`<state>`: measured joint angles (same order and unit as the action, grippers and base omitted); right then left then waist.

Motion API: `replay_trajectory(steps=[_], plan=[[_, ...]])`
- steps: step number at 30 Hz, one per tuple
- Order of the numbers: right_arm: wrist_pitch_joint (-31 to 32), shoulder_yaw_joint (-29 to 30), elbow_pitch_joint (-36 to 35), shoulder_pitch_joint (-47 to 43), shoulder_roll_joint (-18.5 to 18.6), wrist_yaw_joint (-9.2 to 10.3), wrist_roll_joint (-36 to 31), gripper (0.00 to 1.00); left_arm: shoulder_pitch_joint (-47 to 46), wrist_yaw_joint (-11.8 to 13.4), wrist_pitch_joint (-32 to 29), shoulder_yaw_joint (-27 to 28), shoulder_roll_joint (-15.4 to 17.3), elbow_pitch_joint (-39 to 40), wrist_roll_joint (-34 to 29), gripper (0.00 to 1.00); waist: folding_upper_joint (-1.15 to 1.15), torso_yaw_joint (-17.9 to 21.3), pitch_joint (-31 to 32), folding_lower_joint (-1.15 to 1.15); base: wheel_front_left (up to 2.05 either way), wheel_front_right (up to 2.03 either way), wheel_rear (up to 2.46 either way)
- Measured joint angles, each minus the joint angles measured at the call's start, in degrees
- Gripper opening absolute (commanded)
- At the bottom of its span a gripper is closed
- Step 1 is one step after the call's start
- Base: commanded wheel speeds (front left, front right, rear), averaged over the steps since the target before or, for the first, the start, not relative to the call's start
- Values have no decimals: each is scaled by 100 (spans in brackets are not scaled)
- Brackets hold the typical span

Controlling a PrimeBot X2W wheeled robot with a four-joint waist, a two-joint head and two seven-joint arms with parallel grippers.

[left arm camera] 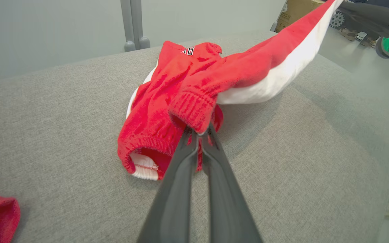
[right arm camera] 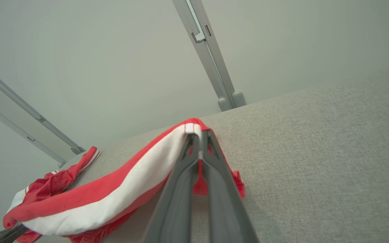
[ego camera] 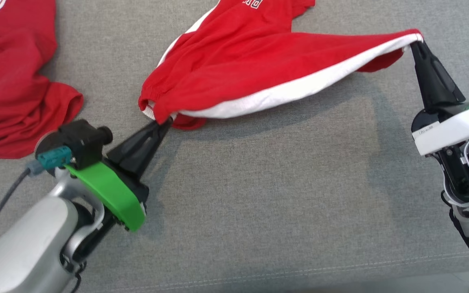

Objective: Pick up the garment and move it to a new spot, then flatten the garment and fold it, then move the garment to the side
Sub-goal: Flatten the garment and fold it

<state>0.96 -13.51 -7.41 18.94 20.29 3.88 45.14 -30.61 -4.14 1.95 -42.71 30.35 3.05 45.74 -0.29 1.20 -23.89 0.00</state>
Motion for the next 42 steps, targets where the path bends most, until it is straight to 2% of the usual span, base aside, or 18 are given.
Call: replay_trajectory(steps=[5,10,13,16,20,26,32,42], plan=[[69,-51,137,-452,380,-133,-37,0,763,-22,68,-200,-318,0,632,0,0,21,327,0,0,0,0],[286,-235,441,-835,1046,-172,-598,0,1359,-38,60,-461,-817,54,1339,0,0,-2,646,0,0,0,0],[497,-455,594,-1065,1412,-241,-883,0,1525,-41,0,-688,-843,-9,1389,0,0,-40,805,0,0,0,0],[671,-671,645,-1287,1549,-288,-1028,0,1612,-40,-21,-743,-821,-100,1362,0,0,-81,891,0,0,0,0],[844,-931,697,-1677,1584,-335,-1101,0,1741,-2,14,-739,-768,-318,1279,0,0,-189,1010,0,0,0,0],[844,-873,653,-1718,1659,-327,-1196,0,1922,63,136,-744,-821,-480,1301,0,0,-239,1106,0,0,0,0],[971,-702,654,-1774,1845,-208,-1194,0,1957,9,-9,-1047,-1005,-581,1356,0,0,-195,1119,0,0,0,0],[1318,-554,621,-2373,1873,-99,-749,0,2274,-47,-234,-1311,-1120,-777,1529,0,0,-164,1131,0,0,0,0]])
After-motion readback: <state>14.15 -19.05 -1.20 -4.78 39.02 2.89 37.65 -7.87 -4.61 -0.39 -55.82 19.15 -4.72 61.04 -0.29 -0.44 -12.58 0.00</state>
